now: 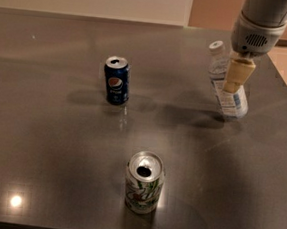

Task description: Knock blue plastic bottle over

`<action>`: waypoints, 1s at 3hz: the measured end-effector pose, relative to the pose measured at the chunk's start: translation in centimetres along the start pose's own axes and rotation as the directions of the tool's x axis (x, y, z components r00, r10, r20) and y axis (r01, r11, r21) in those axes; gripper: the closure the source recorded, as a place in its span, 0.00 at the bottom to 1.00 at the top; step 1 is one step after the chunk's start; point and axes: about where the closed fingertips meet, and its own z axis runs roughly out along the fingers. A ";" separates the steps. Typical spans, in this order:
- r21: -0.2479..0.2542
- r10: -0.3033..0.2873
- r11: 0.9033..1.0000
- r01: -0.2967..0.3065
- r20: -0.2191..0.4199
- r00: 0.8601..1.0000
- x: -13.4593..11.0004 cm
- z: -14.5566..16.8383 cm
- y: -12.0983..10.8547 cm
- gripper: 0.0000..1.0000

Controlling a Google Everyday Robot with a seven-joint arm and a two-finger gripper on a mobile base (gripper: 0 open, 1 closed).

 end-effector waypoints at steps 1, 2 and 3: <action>0.002 -0.034 0.999 0.034 -0.096 0.995 1.0 0.4 -0.7 1.00; -0.007 -0.069 0.998 0.069 -0.179 0.982 1.9 1.5 -1.2 0.82; -0.033 -0.102 0.995 0.097 -0.225 0.969 2.5 2.9 -1.3 0.59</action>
Offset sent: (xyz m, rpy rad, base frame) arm -0.0251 -0.0457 -0.0247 -0.3203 0.2442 0.0354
